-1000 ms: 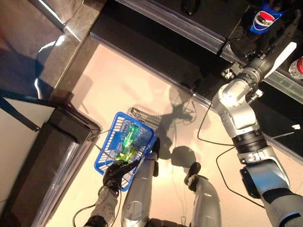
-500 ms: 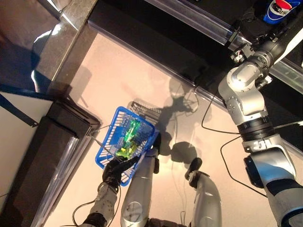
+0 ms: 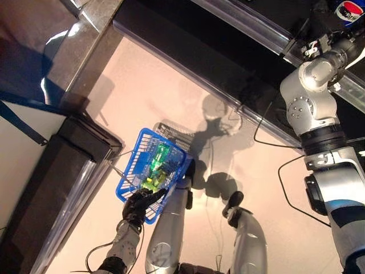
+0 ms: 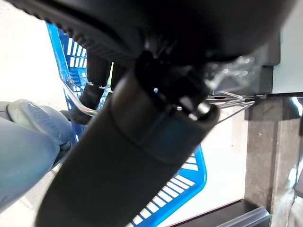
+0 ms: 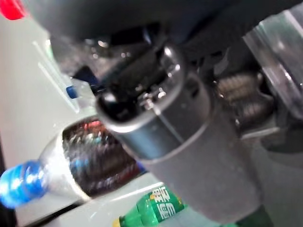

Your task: Pick up the drink and place into the basket.

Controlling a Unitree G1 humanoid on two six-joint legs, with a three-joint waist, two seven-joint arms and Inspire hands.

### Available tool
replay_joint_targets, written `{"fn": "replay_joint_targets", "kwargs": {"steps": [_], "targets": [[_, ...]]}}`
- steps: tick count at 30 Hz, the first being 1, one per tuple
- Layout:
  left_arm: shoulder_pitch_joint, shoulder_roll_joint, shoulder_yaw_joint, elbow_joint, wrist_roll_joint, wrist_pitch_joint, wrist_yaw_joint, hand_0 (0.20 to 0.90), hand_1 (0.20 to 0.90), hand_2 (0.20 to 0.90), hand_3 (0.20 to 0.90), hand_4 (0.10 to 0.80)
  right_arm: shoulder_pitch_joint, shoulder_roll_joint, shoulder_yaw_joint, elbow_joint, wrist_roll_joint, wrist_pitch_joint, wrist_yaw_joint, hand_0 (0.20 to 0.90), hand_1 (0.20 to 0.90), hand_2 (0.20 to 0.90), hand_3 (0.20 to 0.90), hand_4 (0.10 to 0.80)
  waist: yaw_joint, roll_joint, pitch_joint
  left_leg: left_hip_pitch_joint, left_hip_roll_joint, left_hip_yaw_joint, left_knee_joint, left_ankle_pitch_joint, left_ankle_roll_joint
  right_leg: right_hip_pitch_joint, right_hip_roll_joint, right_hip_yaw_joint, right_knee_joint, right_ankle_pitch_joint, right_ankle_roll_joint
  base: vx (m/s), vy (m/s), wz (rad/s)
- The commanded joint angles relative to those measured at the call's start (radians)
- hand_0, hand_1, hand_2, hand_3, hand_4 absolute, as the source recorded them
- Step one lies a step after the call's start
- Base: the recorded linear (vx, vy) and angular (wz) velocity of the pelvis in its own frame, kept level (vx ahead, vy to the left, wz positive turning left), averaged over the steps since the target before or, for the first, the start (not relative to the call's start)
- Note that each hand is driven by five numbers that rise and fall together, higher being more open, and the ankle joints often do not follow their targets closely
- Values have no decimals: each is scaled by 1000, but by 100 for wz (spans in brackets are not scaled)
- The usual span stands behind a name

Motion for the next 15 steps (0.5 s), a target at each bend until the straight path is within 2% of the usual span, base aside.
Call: {"fn": "replay_joint_targets", "kwargs": {"steps": [1,5,15], "targets": [[108,124,-6,-154,-12,-86,-42,300,300,300,200,100,-177,-148,50,-76,-40,-70,56,300,300,300,200,100,38,11,-20,43,-42,-74,57,-166,-43,-53,10,-27,-10,93,-16,0,0,0],[120,134,-3,-169,-8,-81,-45,300,300,300,200,100,-204,-174,62,-51,-33,-46,60,300,300,300,200,100,43,7,-20,39,-44,-78,64,-170,-40,-59,11,-31,2,90,-18,6,-20,7],[133,146,-5,-178,-23,-94,-56,300,300,300,200,100,-251,-204,102,32,-29,-49,106,300,300,300,200,100,47,9,-20,29,-46,-80,80,-177,-39,-69,10,-37,13,88,-21,-4,-4,1]]}}
